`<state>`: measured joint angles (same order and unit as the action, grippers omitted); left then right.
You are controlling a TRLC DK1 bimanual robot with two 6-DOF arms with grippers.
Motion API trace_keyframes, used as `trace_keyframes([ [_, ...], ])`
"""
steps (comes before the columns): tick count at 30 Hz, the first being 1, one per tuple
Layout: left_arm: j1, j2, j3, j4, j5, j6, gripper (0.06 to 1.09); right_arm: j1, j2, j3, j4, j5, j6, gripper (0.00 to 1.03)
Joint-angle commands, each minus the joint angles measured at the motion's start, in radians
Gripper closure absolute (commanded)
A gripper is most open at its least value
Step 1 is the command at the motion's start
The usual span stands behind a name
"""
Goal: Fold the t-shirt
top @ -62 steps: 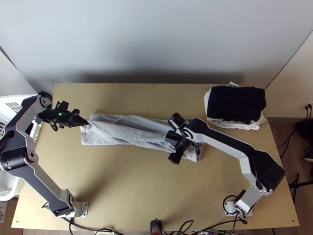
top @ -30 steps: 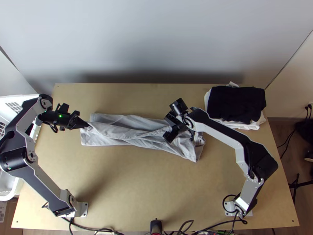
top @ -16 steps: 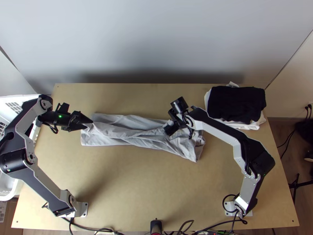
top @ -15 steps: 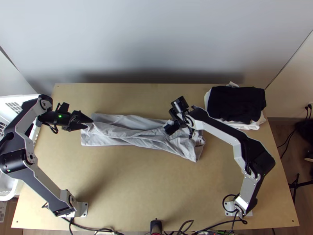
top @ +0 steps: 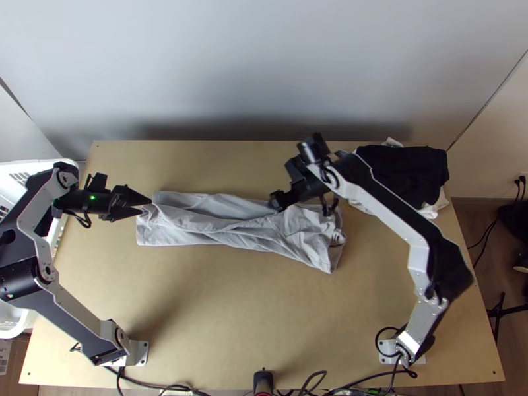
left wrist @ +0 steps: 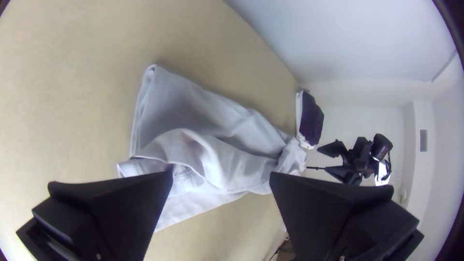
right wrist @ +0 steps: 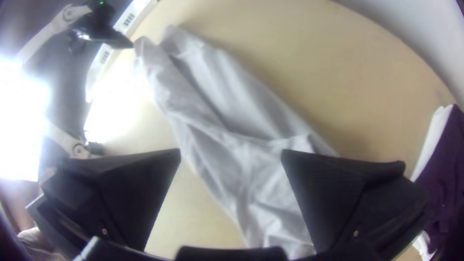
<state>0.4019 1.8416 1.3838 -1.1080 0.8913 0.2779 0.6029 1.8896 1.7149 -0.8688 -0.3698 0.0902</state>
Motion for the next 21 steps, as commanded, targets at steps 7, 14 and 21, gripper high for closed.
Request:
trace_keyframes([
  [7,-0.152,-0.099,-0.111,-0.035,-0.169,0.046,0.11,0.106,0.399,0.480,-0.423,-0.342,0.032,0.06],
  [14,-0.298,-0.085,-0.092,-0.076,-0.259,0.093,0.12,0.112,0.556,0.623,-0.438,-0.340,0.071,0.06],
  [21,-0.348,-0.016,-0.071,-0.013,-0.253,0.058,0.12,0.083,0.611,0.609,-0.404,-0.319,0.051,0.06],
])
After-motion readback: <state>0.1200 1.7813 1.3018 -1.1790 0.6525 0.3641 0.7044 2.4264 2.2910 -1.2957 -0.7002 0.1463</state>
